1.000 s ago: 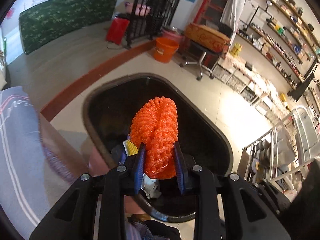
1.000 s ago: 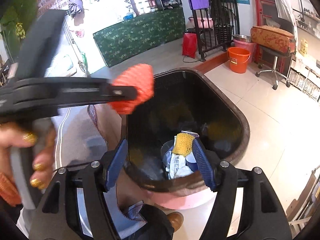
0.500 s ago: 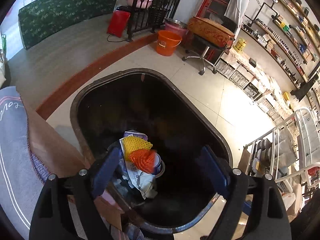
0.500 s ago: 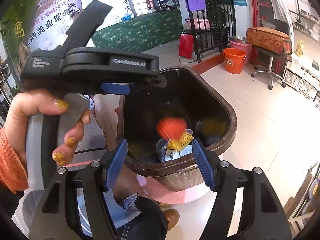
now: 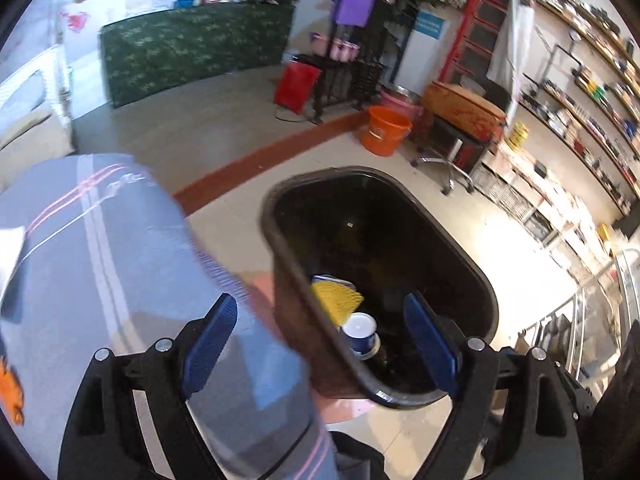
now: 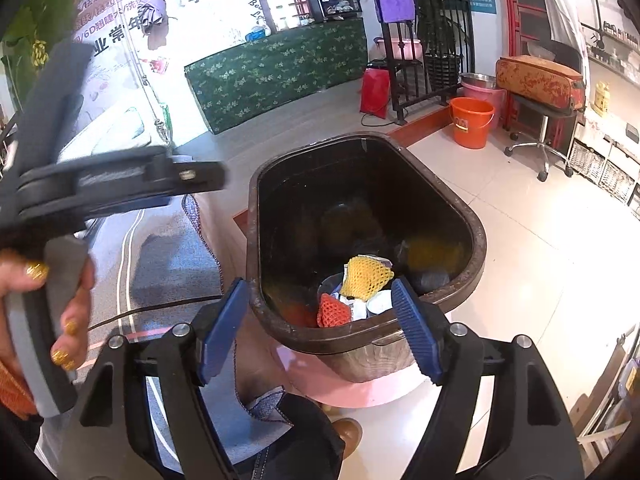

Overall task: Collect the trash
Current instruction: 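Bring both tools back over the table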

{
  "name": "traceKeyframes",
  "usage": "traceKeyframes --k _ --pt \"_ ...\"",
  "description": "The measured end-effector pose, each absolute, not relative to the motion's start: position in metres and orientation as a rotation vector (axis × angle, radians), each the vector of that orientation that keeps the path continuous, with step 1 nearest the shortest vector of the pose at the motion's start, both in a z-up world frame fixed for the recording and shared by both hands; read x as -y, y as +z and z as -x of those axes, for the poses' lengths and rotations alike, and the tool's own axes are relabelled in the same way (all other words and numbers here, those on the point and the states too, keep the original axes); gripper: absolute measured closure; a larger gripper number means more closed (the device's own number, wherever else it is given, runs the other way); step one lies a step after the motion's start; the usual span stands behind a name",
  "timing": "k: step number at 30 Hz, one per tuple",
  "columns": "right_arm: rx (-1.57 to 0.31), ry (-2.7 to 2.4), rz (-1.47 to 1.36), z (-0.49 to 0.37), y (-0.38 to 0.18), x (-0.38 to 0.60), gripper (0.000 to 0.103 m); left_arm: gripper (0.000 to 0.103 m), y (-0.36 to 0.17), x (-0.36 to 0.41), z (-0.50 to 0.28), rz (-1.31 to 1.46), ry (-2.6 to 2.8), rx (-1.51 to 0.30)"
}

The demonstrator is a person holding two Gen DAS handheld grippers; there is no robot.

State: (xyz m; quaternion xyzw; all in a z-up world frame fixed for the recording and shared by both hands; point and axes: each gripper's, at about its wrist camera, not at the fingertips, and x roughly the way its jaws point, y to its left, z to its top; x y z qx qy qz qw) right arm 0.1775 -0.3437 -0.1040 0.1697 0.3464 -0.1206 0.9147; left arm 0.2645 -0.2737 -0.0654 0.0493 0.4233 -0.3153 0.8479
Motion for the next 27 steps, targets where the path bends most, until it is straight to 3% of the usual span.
traceKeyframes --k 6,27 --pt "-0.716 -0.256 -0.350 -0.178 -0.102 0.339 0.022 0.017 -0.054 0.239 -0.257 -0.060 -0.619 -0.864" --pt "-0.776 0.020 -0.253 -0.222 -0.085 0.226 0.020 0.014 -0.054 0.061 -0.234 0.039 -0.279 -0.824"
